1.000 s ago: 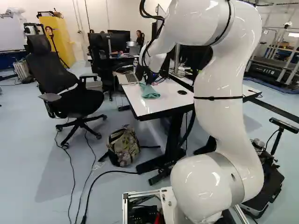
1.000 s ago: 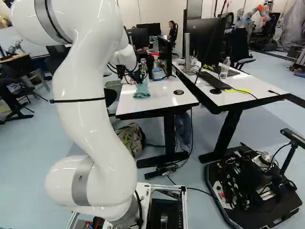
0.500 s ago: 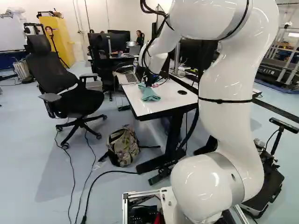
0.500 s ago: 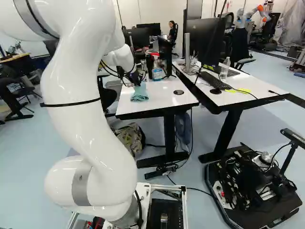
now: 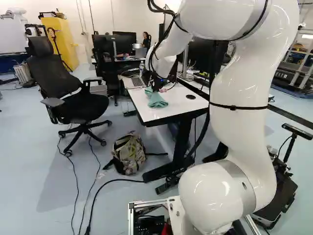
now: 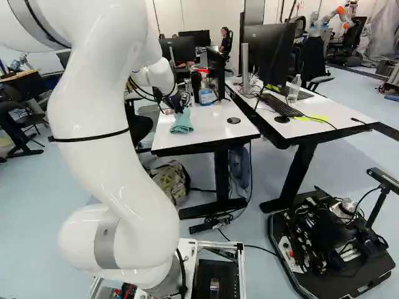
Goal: Clean the table with the green towel
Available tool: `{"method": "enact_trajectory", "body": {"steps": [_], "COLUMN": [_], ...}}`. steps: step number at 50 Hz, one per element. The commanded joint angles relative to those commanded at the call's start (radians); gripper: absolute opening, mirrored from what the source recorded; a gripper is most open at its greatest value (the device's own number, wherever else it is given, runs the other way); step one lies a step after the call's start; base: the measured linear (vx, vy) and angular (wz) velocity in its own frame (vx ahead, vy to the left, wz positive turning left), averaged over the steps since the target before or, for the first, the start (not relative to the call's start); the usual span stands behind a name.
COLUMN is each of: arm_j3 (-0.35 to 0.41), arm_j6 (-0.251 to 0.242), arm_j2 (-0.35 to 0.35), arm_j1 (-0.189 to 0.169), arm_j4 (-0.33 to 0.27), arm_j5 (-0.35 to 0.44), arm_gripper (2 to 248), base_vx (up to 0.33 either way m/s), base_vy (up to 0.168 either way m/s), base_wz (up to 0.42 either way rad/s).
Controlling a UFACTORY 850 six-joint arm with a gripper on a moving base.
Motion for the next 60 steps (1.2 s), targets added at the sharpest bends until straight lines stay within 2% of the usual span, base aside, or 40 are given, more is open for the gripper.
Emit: {"method": "enact_trajectory", "body": {"steps": [14, 44, 60], "arm_j3": [-0.002, -0.082, -0.139], "arm_j6": [0.0, 0.0, 0.0], "arm_j2": [0.008, 0.003, -0.043], "arm_j1": [-0.01, -0.092, -0.135], "arm_j4": [0.0, 0.0, 0.0], "arm_j5": [0.0, 0.0, 0.0], "arm_gripper": [27, 27, 27], "base_vx": [0.0, 0.0, 0.0], "base_vy": [0.0, 0.0, 0.0], "base_wz": [0.0, 0.0, 0.0]}}
